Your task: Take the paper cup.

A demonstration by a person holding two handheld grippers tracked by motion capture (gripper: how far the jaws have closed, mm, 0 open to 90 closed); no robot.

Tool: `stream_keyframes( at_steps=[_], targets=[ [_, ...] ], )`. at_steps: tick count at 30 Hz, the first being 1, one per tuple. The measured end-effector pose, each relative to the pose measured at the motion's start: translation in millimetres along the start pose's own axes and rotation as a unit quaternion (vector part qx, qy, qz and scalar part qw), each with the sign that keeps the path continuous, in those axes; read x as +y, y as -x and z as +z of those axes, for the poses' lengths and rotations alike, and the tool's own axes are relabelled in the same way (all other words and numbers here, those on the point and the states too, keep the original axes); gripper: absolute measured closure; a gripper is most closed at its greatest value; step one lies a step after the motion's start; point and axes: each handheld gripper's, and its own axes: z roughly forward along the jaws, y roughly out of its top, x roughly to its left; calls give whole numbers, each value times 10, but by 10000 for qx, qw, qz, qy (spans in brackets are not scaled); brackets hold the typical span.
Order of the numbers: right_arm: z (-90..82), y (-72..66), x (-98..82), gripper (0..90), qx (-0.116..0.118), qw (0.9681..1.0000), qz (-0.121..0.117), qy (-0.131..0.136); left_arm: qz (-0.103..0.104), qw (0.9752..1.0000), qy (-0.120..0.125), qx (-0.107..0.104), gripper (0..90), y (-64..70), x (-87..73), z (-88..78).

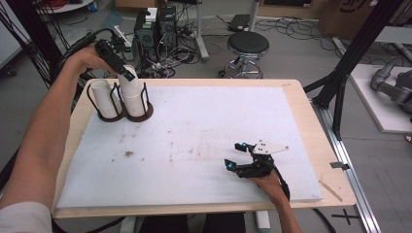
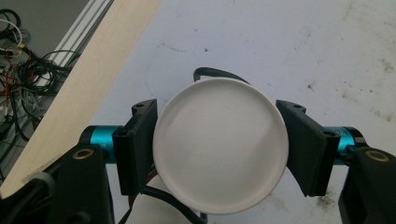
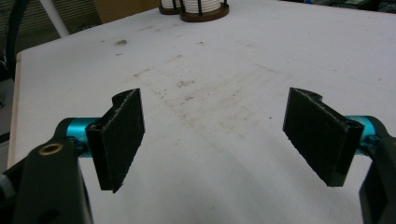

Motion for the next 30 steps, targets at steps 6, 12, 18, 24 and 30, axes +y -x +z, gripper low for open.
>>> stream_keyframes(
  at_steps=[6,12,18,24,30],
  targets=[
    [2,1,2,214,7,10000,34,-38,-123,9999,8,36,330,3,8,-5],
    [5,2,3,214,25,10000,40,-59,-140,9999,19,8,334,1,-2,-28],
    [8,6,4,214,5,10000,18,-58,-136,9999,61,16,340,4,-15,-67],
    [9,-1,4,214,1,10000,26,-65,-163,9998,86,68,347,12,-21,-98],
    [9,-2,4,214,1,10000,24,-67,-201,9997,105,91,350,15,-25,-121]
  ],
)
